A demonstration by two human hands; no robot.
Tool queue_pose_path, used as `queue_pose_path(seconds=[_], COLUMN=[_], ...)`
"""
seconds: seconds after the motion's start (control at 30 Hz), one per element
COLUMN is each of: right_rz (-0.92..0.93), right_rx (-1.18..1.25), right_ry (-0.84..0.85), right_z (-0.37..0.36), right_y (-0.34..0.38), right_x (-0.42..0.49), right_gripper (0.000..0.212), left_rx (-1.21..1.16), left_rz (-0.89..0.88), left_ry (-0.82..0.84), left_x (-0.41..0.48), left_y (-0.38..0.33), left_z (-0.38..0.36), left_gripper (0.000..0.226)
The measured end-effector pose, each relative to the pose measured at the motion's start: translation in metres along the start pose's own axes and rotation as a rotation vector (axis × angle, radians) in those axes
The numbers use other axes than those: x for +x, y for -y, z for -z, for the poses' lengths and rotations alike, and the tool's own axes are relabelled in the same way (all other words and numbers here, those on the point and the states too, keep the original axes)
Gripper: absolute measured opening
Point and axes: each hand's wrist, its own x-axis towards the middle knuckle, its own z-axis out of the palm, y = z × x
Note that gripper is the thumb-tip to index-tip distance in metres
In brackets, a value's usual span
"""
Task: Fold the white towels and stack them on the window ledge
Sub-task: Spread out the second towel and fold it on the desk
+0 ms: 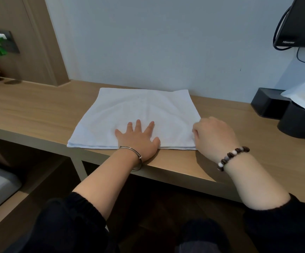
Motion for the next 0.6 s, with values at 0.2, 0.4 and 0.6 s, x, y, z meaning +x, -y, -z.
queue_pose_path(seconds=[0.2,0.4,0.6], right_rz=[-0.040,-0.016,-0.002], right_rx=[0.130,0.117,0.144], right_ry=[0.219,0.321,0.469], right_z=[-0.026,-0.042,-0.031], right_y=[0.007,0.001,-0.010], right_x=[0.032,0.027,0.024], right_gripper=[0.031,0.050,0.060], left_rx=[0.057,0.054,-0.007], left_rz=[-0.091,-0.033,-0.054], left_ry=[0.116,-0.041,0.157], left_x=[-0.015,0.015,0.029], left_y=[-0.012,-0.002,0.028], left_z=[0.017,0.032,0.007], left_gripper=[0.055,0.048,0.060])
